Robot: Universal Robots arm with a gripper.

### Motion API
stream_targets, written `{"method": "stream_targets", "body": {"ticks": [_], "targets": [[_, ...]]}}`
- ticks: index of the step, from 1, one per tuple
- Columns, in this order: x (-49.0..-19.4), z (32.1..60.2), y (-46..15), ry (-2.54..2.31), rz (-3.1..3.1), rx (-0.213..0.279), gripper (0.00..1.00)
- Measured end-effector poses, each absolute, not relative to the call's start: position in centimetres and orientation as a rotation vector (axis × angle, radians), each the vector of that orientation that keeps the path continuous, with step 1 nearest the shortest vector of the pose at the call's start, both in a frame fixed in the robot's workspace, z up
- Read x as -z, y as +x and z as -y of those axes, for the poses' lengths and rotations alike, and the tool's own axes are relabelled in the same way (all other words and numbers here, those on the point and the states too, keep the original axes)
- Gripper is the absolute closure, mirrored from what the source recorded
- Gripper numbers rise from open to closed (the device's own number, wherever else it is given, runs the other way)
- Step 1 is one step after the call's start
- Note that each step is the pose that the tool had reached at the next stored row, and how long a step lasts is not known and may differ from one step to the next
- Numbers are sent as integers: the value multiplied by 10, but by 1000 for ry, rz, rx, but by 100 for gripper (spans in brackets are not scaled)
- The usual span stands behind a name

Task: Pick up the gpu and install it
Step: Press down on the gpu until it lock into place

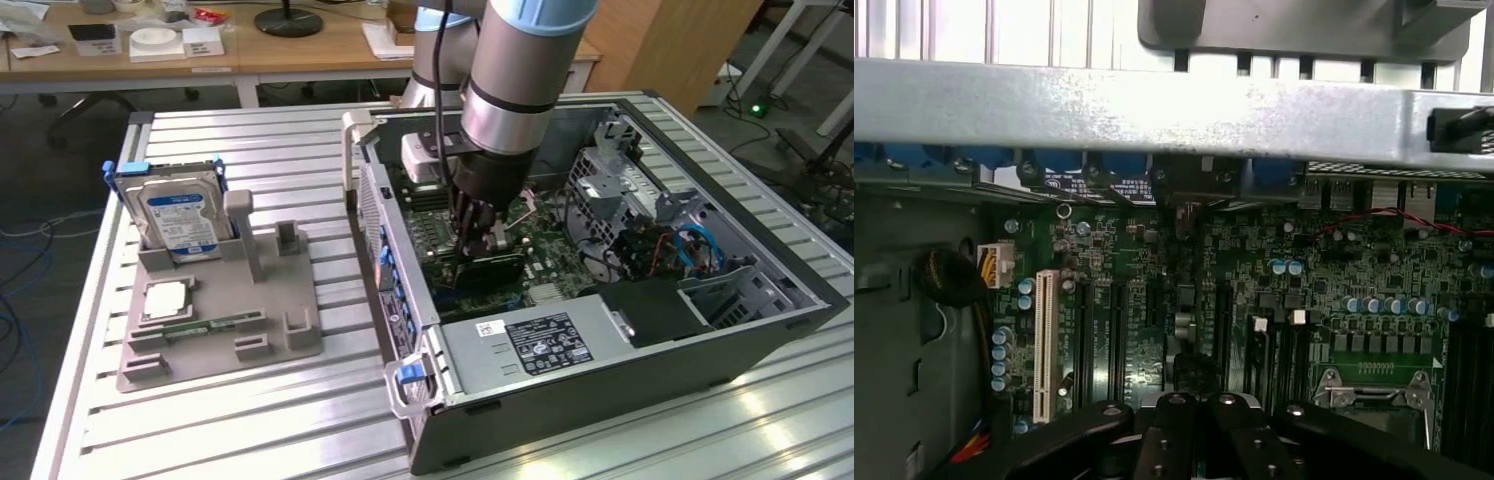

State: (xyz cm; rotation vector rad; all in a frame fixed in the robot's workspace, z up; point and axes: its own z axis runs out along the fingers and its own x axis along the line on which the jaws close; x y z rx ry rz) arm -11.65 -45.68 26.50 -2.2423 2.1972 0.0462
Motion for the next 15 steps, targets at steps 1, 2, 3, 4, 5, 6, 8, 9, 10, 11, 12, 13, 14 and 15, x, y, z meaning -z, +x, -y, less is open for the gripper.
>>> {"method": "stream_targets", "body": {"ticks": [1,2,3,4,5,6,8,9,10,11,12,13,14,15], "targets": [[-265,457,-117,-2242,-2197,-47,90],[-265,457,-117,-2243,-2197,-48,90],[-265,457,-117,-2242,-2197,-49,90],[-264,457,-117,-2242,-2197,-50,90],[-264,457,-117,-2242,-2197,-51,90],[-264,457,-117,-2242,-2197,-51,90],[-263,457,-117,-2242,-2197,-52,90],[-263,457,-117,-2242,-2196,-53,90],[-264,457,-116,-2240,-2195,-56,90],[-265,457,-116,-2239,-2193,-59,90],[-267,457,-117,-2237,-2192,-62,90],[-268,457,-117,-2236,-2191,-64,90],[-269,457,-117,-2235,-2190,-66,90],[-269,457,-117,-2235,-2190,-67,90]]}}
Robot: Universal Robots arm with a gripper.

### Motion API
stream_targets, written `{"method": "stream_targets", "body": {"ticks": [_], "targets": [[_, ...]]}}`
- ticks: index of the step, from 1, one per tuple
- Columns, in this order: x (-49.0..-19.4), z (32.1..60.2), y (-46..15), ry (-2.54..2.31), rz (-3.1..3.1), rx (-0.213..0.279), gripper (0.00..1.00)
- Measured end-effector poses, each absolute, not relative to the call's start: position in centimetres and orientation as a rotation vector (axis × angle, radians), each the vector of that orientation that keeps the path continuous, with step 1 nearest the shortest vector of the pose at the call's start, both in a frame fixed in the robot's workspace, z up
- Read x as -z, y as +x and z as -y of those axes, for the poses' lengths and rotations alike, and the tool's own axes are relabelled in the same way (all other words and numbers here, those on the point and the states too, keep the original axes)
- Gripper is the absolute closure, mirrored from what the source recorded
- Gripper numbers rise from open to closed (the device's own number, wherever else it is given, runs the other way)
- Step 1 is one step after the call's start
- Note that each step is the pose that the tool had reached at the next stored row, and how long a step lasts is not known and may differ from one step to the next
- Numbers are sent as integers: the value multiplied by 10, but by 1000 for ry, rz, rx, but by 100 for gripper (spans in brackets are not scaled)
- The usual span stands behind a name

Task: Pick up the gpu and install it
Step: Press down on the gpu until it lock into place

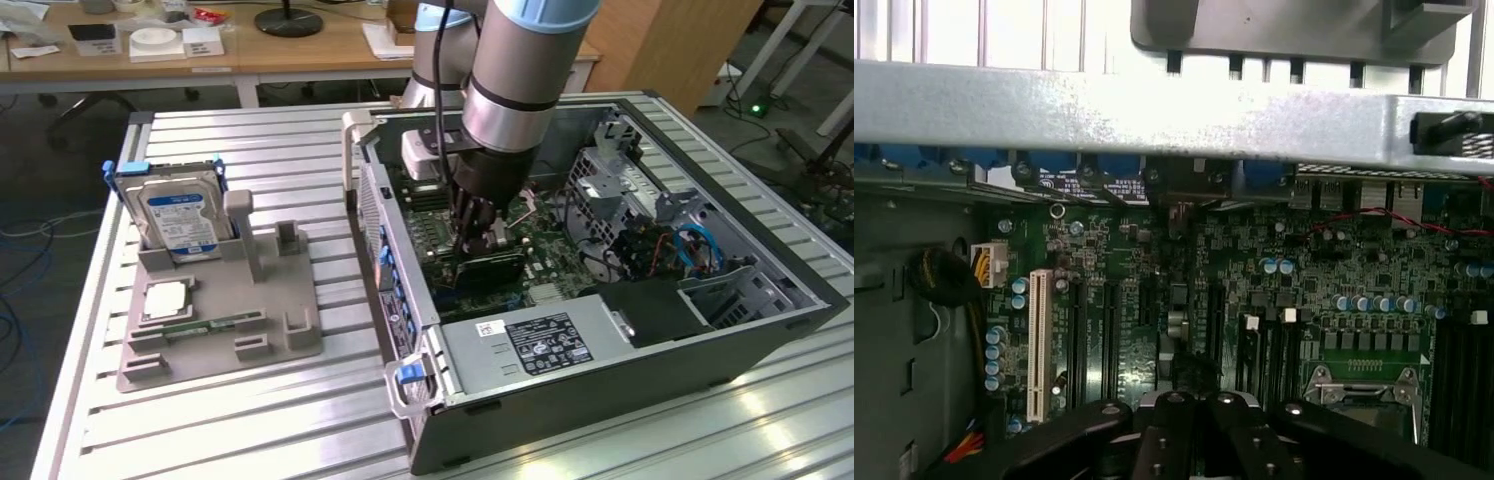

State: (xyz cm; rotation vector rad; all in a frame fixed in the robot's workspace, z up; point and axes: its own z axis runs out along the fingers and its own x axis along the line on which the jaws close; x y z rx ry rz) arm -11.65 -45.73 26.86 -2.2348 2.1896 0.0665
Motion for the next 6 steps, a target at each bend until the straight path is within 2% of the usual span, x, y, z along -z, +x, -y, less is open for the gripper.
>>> {"method": "stream_targets", "body": {"ticks": [6], "targets": [[-269,457,-117,-2235,-2190,-67,90]]}}
